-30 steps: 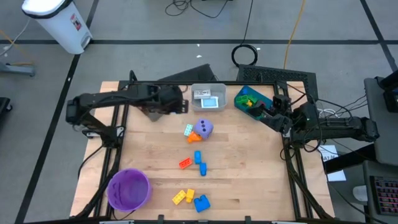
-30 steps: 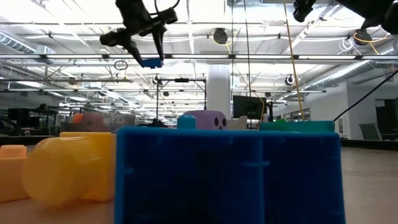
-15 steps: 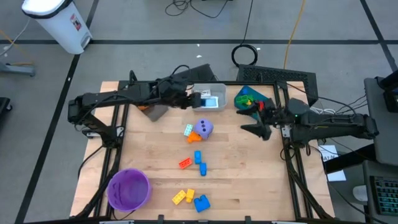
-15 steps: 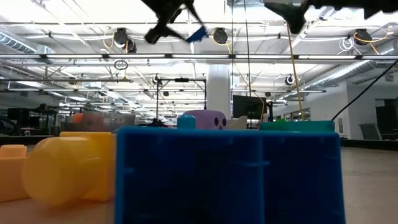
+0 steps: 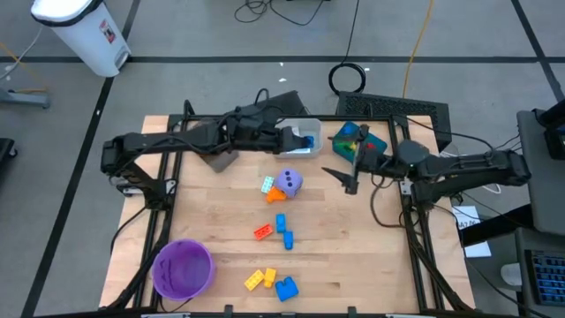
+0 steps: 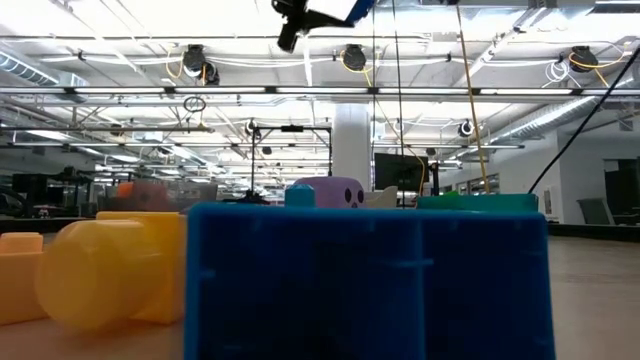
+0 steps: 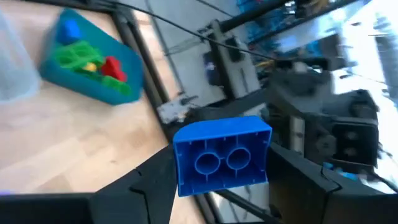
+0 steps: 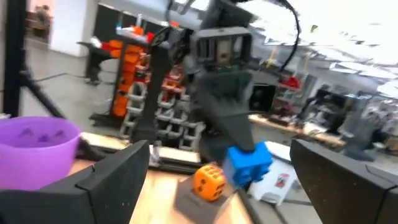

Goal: Pick & Place Toys
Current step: Put the blue game piece into the blue bin

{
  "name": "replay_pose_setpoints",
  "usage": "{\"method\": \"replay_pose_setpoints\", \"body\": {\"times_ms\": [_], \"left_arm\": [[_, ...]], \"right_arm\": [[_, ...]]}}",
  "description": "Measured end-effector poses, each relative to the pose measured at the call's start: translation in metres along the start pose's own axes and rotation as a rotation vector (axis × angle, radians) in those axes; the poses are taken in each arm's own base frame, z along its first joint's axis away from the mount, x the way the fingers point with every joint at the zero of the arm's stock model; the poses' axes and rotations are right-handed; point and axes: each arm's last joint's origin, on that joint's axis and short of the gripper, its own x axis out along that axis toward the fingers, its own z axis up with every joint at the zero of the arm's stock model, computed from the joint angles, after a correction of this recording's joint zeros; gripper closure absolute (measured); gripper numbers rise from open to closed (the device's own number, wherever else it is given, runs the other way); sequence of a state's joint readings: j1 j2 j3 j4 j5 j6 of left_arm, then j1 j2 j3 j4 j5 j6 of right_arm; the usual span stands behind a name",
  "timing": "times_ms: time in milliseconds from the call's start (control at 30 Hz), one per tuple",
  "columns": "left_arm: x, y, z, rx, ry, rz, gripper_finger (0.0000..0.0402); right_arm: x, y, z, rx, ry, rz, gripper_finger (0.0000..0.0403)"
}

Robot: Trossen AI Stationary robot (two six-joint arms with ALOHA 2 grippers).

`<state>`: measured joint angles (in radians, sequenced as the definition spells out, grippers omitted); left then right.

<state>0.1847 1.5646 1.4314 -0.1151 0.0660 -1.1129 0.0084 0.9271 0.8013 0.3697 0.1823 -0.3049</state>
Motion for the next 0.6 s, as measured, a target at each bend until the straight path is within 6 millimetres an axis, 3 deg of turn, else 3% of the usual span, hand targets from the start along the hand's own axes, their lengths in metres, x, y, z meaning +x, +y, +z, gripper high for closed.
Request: {"method": "replay_pose_setpoints", "body": {"times_ms": [233, 600], "left_arm": [[0.011, -0.004, -0.005, -0.007, 0.015, -0.086, 0.0182], [0.011, -0.009, -0.007, -0.007, 0.038, -0.146, 0.0177]], "right_arm": [[0.016, -0.004, -0.006, 0.037, -0.044, -0.054, 0.0023], [0.019, -0.012, -0.012, 0.188, -0.023, -0.088, 0.0023]]}}
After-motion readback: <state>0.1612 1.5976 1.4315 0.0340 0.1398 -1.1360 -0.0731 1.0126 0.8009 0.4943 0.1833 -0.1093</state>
